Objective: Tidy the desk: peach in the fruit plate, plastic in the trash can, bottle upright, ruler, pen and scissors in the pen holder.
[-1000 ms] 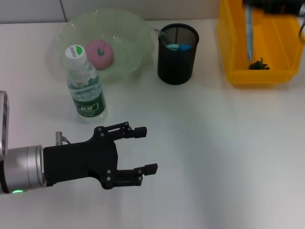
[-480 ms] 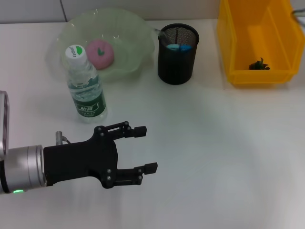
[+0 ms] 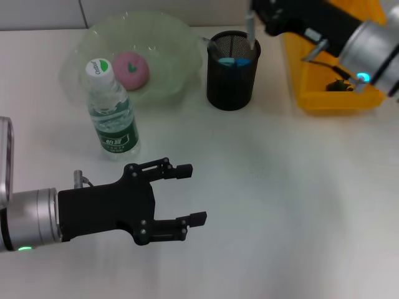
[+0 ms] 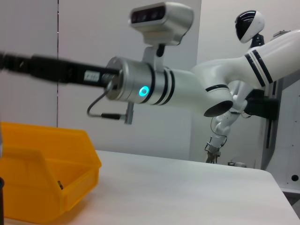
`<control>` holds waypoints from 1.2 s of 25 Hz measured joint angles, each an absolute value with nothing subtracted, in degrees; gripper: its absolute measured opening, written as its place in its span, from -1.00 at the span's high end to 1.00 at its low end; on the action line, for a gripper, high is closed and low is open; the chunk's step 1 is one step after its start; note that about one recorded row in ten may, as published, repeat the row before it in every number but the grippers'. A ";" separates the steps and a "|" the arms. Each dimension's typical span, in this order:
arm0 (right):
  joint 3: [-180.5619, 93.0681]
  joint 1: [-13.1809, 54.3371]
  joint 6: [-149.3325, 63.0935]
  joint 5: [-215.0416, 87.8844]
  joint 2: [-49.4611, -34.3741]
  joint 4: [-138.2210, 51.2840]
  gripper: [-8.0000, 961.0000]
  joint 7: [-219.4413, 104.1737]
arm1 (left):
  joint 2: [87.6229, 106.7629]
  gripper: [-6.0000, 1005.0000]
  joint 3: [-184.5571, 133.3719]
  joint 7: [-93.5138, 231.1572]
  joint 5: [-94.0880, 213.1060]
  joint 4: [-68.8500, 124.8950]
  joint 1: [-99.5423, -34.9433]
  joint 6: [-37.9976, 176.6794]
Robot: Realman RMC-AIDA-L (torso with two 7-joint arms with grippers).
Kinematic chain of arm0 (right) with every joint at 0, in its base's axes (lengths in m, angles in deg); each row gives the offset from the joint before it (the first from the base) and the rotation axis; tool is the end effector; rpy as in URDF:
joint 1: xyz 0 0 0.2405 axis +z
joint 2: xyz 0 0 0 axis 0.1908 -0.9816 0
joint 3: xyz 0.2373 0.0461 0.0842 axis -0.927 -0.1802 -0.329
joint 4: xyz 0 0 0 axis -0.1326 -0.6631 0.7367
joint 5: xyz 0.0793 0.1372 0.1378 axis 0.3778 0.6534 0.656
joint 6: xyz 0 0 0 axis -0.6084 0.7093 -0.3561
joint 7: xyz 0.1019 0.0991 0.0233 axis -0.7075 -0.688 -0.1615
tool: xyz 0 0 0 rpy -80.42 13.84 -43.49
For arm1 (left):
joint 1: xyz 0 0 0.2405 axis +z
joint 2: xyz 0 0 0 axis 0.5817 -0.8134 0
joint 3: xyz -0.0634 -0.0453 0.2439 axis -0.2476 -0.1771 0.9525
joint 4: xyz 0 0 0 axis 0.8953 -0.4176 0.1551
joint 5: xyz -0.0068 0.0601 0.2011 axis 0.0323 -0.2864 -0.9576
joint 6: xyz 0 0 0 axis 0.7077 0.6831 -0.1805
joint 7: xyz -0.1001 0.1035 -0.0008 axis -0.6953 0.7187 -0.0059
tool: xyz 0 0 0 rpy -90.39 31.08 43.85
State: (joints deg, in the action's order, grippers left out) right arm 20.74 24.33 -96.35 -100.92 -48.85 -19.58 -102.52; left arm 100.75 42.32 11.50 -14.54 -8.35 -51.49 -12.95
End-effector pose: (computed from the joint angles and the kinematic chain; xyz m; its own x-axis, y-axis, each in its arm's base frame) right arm 0.1913 0.4035 -0.0197 0.6871 0.0770 -0.7225 -0.4551 -0.7295 -0.5106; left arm -0.2589 0.2541 -0.0427 0.8050 0.0874 0.5868 0.1870 -0.9760 -0.1112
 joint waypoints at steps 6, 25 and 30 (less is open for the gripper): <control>25.10 26.02 -89.64 -100.51 -49.07 -21.11 0.66 -102.76 | 100.75 -0.59 42.32 11.23 -14.61 -8.35 -51.28 -12.95; 25.63 28.09 -84.77 -99.49 -48.95 -24.51 0.66 -105.61 | 100.67 -0.59 42.32 10.87 -14.43 -8.39 -51.57 -12.95; 25.63 27.69 -84.89 -99.45 -48.98 -24.14 0.59 -105.32 | 100.66 -0.59 42.32 10.87 -14.40 -8.60 -51.45 -12.98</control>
